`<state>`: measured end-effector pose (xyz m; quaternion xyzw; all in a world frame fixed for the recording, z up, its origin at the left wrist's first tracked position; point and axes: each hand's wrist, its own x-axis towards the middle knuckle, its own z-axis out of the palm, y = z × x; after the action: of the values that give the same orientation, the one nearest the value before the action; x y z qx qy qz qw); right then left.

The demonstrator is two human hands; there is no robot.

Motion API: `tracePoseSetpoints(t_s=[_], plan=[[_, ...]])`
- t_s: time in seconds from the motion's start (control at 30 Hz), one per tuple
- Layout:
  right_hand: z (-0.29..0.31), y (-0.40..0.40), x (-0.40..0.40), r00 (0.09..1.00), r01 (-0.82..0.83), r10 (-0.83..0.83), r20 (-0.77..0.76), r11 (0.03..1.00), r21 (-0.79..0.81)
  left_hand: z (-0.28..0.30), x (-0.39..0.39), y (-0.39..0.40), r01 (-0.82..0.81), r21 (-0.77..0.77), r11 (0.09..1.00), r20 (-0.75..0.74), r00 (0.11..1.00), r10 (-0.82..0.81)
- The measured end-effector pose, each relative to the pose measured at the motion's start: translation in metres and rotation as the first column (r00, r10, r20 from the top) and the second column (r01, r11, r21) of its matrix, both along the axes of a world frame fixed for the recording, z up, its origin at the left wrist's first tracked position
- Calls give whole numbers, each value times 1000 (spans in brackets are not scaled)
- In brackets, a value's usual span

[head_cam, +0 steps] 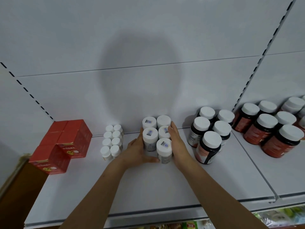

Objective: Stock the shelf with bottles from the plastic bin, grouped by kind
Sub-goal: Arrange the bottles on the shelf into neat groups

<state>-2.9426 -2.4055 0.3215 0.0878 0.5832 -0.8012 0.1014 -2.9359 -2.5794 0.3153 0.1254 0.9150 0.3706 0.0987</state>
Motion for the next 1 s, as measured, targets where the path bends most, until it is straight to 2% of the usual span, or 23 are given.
tracePoseSetpoints(t_s=[0.37, 0.47, 0.6, 0.67, 0.77, 0.83, 0.93, 1.0], plan=[[-4, -3, -5, 999, 31, -30, -19, 999, 44, 4, -5, -1, -5, -8, 1000, 50, 999, 5], [1, 0, -3, 998, 30, -23, -54, 991, 134, 5, -5, -1, -11, 19, 1000, 52, 999, 10], [16, 5, 2, 996, 36, -9, -92, 956, 291, 7, -3, -3, 8, 193, 981, 48, 999, -17], [28, 7, 9, 993, 59, -18, -119, 934, 351, 12, 0, -7, -45, 210, 977, 43, 998, 36], [45, 10, 26, 973, 97, 3, -232, 903, 419, 18, 11, -13, -190, 174, 966, -41, 979, 200], [56, 11, 38, 951, 132, 16, -309, 882, 452, 23, 20, -13, -258, 240, 936, -98, 953, 287], [75, 13, 54, 905, 208, 2, -426, 871, 445, 41, 33, -1, -272, 353, 895, -256, 892, 372], [87, 23, 63, 857, 314, -55, -513, 845, 434, 58, 43, 13, -225, 415, 882, -368, 845, 389]])
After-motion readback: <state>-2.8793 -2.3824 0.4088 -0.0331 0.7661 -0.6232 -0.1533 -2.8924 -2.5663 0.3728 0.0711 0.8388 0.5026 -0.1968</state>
